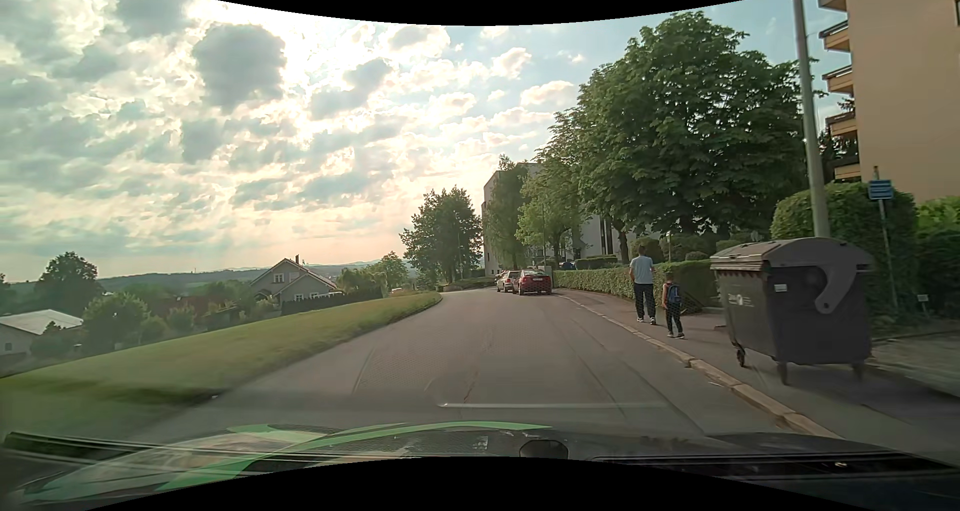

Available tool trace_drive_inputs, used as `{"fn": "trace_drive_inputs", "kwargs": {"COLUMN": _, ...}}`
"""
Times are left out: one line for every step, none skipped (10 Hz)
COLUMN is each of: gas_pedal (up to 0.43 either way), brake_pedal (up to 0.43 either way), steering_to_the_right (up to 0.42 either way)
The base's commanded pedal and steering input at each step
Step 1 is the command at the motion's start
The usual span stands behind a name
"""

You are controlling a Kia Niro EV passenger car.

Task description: Follow the waypoints while adhering to traffic rules and regulations

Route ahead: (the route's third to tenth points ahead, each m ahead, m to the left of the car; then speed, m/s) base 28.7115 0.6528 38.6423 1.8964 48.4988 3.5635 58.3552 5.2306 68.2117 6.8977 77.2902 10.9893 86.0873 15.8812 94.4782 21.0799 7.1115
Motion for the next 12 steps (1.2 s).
{"fn": "trace_drive_inputs", "kwargs": {"gas_pedal": 0.000, "brake_pedal": 0.140, "steering_to_the_right": -0.023}}
{"fn": "trace_drive_inputs", "kwargs": {"gas_pedal": 0.000, "brake_pedal": 0.140, "steering_to_the_right": -0.023}}
{"fn": "trace_drive_inputs", "kwargs": {"gas_pedal": 0.000, "brake_pedal": 0.140, "steering_to_the_right": -0.022}}
{"fn": "trace_drive_inputs", "kwargs": {"gas_pedal": 0.000, "brake_pedal": 0.128, "steering_to_the_right": -0.019}}
{"fn": "trace_drive_inputs", "kwargs": {"gas_pedal": 0.000, "brake_pedal": 0.079, "steering_to_the_right": -0.016}}
{"fn": "trace_drive_inputs", "kwargs": {"gas_pedal": 0.000, "brake_pedal": 0.000, "steering_to_the_right": -0.014}}
{"fn": "trace_drive_inputs", "kwargs": {"gas_pedal": 0.000, "brake_pedal": 0.000, "steering_to_the_right": -0.014}}
{"fn": "trace_drive_inputs", "kwargs": {"gas_pedal": 0.000, "brake_pedal": 0.000, "steering_to_the_right": -0.014}}
{"fn": "trace_drive_inputs", "kwargs": {"gas_pedal": 0.000, "brake_pedal": 0.000, "steering_to_the_right": -0.014}}
{"fn": "trace_drive_inputs", "kwargs": {"gas_pedal": 0.000, "brake_pedal": 0.000, "steering_to_the_right": -0.012}}
{"fn": "trace_drive_inputs", "kwargs": {"gas_pedal": 0.000, "brake_pedal": 0.000, "steering_to_the_right": -0.010}}
{"fn": "trace_drive_inputs", "kwargs": {"gas_pedal": 0.000, "brake_pedal": 0.000, "steering_to_the_right": -0.010}}
